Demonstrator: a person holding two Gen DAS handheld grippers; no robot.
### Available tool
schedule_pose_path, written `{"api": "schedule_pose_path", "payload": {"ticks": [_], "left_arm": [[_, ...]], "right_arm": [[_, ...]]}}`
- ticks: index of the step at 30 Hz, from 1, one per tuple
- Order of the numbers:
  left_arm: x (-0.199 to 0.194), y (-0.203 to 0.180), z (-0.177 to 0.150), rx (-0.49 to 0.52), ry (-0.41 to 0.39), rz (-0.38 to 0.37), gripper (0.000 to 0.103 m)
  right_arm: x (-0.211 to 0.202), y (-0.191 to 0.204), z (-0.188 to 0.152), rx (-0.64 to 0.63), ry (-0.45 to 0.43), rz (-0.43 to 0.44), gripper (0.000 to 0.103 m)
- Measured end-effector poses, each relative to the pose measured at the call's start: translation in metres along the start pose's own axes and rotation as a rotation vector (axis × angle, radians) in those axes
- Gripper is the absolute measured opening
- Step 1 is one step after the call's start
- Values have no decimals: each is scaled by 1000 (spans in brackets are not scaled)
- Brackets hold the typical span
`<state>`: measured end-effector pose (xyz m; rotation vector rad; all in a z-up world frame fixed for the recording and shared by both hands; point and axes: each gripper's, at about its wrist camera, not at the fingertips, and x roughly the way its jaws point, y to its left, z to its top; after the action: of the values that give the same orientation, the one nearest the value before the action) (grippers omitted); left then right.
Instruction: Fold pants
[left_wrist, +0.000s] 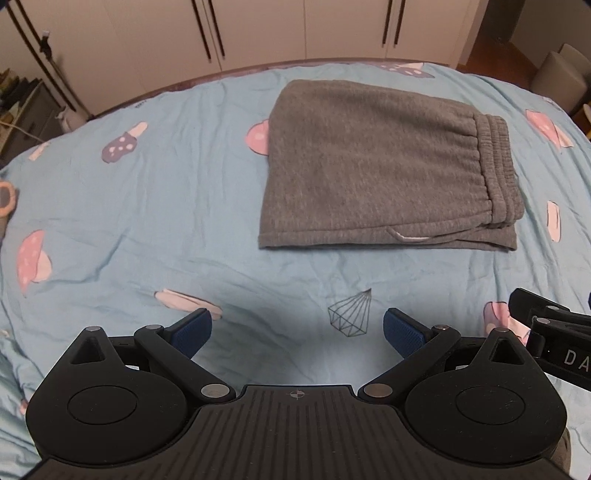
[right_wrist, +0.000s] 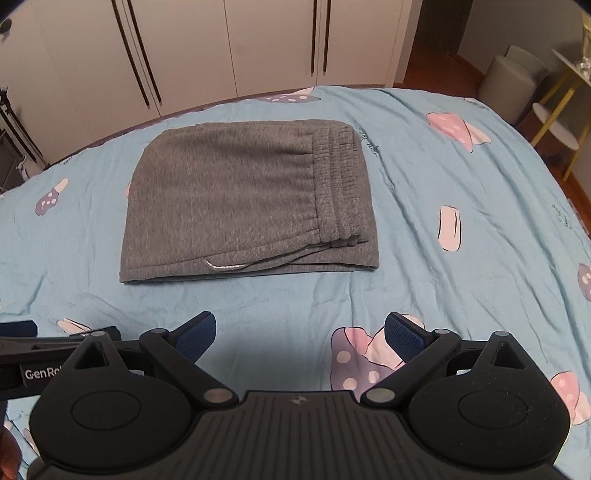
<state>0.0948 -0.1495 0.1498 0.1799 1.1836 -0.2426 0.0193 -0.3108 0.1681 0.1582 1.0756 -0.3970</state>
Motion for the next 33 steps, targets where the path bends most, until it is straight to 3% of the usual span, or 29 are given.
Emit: {"api": "schedule_pose_path", "payload": {"ticks": [33], "left_arm": [[-9, -8, -8, -4, 44, -32, 102]], "right_arm": [[-7, -12, -7, 18, -5, 23, 98]]}}
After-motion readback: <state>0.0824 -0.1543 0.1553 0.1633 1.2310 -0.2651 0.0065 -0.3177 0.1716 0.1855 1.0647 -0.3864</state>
